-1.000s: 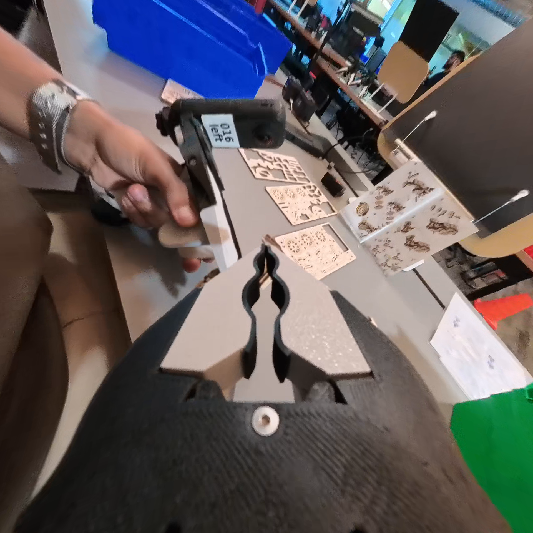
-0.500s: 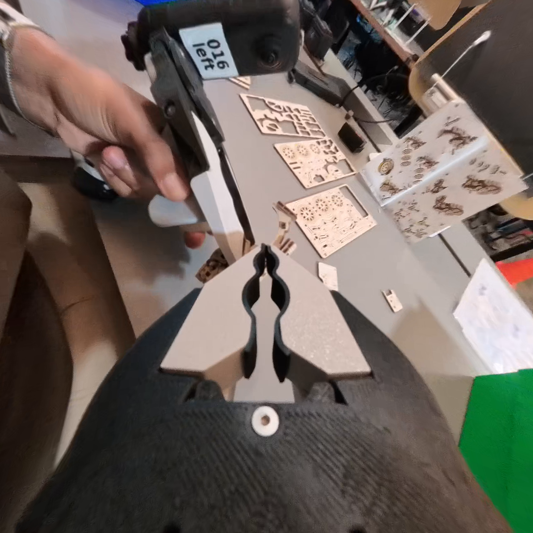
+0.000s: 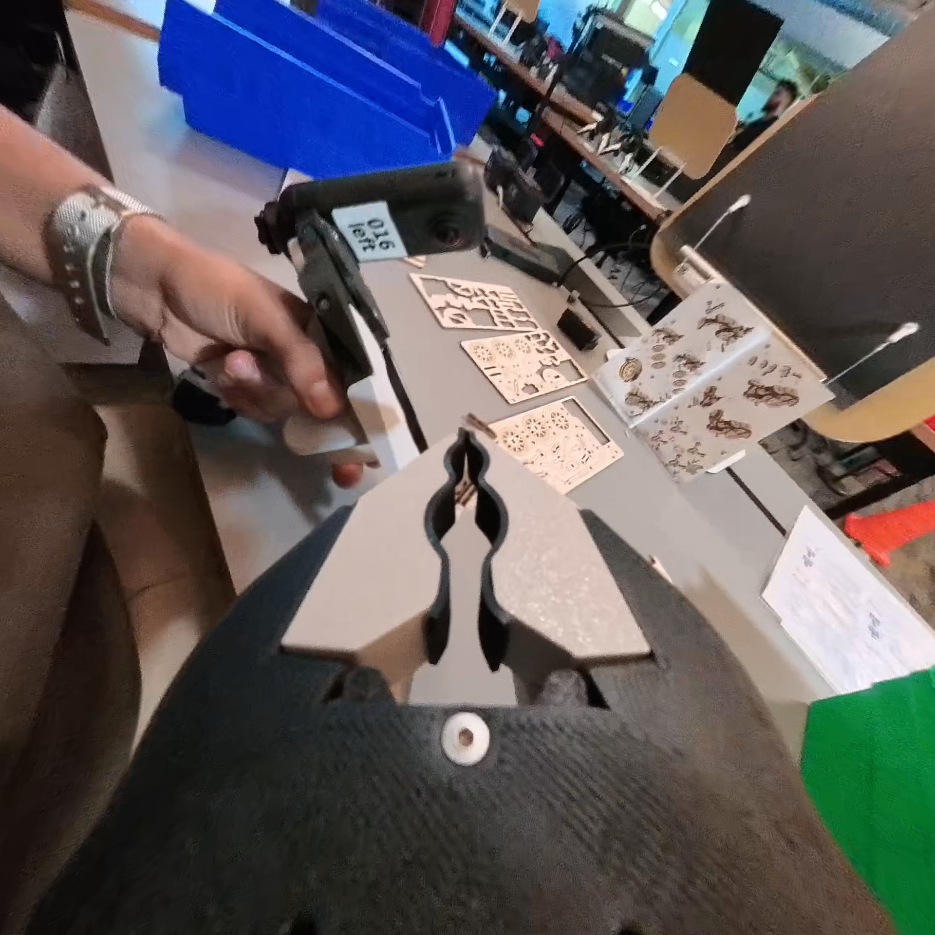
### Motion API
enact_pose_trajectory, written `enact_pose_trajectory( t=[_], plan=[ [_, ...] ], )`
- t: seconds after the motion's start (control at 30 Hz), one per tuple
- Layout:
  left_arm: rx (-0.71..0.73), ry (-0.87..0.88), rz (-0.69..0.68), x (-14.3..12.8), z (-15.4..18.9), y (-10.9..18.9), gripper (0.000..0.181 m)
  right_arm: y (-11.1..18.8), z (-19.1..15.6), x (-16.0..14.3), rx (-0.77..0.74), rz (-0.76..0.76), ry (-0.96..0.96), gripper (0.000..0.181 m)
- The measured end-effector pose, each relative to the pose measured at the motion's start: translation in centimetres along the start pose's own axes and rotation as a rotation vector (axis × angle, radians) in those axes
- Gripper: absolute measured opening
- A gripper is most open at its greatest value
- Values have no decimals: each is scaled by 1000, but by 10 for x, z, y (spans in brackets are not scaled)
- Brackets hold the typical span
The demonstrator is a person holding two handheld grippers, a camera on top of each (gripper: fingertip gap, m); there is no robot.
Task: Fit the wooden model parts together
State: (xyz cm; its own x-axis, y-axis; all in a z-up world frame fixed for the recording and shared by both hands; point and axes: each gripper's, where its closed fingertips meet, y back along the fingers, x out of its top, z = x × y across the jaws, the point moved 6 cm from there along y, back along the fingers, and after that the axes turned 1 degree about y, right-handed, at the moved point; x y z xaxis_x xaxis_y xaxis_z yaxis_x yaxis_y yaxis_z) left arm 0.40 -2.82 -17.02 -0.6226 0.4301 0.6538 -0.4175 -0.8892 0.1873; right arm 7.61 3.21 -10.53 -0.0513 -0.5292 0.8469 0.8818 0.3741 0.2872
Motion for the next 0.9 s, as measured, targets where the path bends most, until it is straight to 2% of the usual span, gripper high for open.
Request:
enact_pose_trajectory(
  t=[0.03,0.17,0.23,0.33,0.4,0.47,0.53,0.7,0.9],
  plan=[
    [-9,6,5,0,0,0,25,3,3,1,-18,22,-10,0],
    [-32,-75,49,5,3,3,25,10,18,-6,-29,91,-130,0],
    [-17,-207,92,10,8,7,25,15,28,-7,2,167,-241,2],
    [119,-569,111,14,20,12,25,24,40,-8,89,287,-378,21],
    [174,-809,129,13,32,12,25,27,40,-7,196,344,-429,41],
    [171,-936,123,7,40,10,26,25,32,-8,308,355,-435,61],
    [126,-995,124,1,45,8,26,25,22,-7,370,351,-388,60],
    [46,-1029,128,-4,50,9,26,27,3,-4,423,324,-235,42],
    [17,-1092,132,-9,56,9,26,26,-2,-6,467,311,-226,37]
  ],
)
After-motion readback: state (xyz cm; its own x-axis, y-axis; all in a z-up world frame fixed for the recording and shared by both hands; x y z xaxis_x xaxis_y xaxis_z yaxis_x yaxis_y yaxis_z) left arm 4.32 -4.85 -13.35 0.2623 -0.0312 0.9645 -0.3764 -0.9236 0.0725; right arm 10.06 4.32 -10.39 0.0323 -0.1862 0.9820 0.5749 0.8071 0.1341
